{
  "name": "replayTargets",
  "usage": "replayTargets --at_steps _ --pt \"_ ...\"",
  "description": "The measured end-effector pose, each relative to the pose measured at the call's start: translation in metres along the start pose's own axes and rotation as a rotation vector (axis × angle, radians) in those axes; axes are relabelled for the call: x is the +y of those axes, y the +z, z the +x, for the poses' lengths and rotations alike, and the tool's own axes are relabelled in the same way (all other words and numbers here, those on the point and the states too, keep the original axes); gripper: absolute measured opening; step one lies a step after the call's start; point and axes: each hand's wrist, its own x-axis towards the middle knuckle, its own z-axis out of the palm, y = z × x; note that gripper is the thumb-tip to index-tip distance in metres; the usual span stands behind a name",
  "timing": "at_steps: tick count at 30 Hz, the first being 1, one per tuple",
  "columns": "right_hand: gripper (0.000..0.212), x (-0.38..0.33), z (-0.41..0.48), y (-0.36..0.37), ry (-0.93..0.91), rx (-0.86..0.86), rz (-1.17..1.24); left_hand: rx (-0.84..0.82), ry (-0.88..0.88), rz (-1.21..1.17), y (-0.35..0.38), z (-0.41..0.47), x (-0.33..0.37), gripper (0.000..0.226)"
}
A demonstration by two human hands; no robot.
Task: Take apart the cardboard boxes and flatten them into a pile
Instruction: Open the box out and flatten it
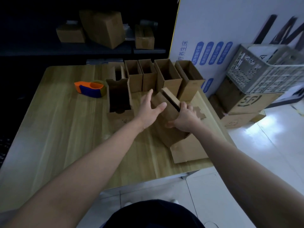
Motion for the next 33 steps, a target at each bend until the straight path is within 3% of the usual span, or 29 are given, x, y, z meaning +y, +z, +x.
replayTargets --at_steps 2,5,7,10,13,15,19,22,25,30,33 --pt "0.109 0.009 0.000 0.001 -0.050 -0.105 0.003 0.011 -0.064 -0.002 0.012 0.006 -0.001 0.076" --pt "0.092 0.023 0.004 -0.006 -0.112 -0.264 0.221 0.111 -0.156 -0.074 0.022 0.011 -0.007 0.075" --pt "0.082 0.031 0.006 -0.011 -0.116 -0.279 0.314 0.194 -0.196 -0.125 0.023 0.012 -0.009 0.064" --pt "0.067 0.033 0.009 -0.015 -0.157 -0.263 0.203 0.235 -0.251 -0.153 0.022 0.016 -0.014 0.049" --pt "0.024 0.027 0.013 -0.025 -0.253 -0.166 0.192 0.261 -0.229 -0.093 0.017 0.019 -0.018 0.058" --pt "0.029 0.019 0.016 -0.033 -0.310 -0.074 0.137 0.245 -0.221 -0.017 0.011 0.022 -0.016 0.069" --pt "0.029 0.001 0.018 -0.035 -0.384 0.045 0.040 0.206 -0.372 0.324 0.001 0.038 -0.010 0.062" --pt "0.029 -0.006 0.017 -0.036 -0.428 0.099 0.044 0.210 -0.452 0.318 -0.015 0.046 -0.002 0.062" --pt "0.028 -0.009 0.017 -0.039 -0.454 0.139 0.085 0.150 -0.424 0.431 -0.027 0.051 0.006 0.066" --pt "0.025 -0.011 0.020 -0.038 -0.483 0.188 0.128 0.131 -0.295 0.556 -0.024 0.050 0.001 0.026" --pt "0.030 -0.006 0.026 -0.037 -0.317 0.267 0.385 0.260 -0.273 0.402 -0.023 0.051 -0.003 0.027"
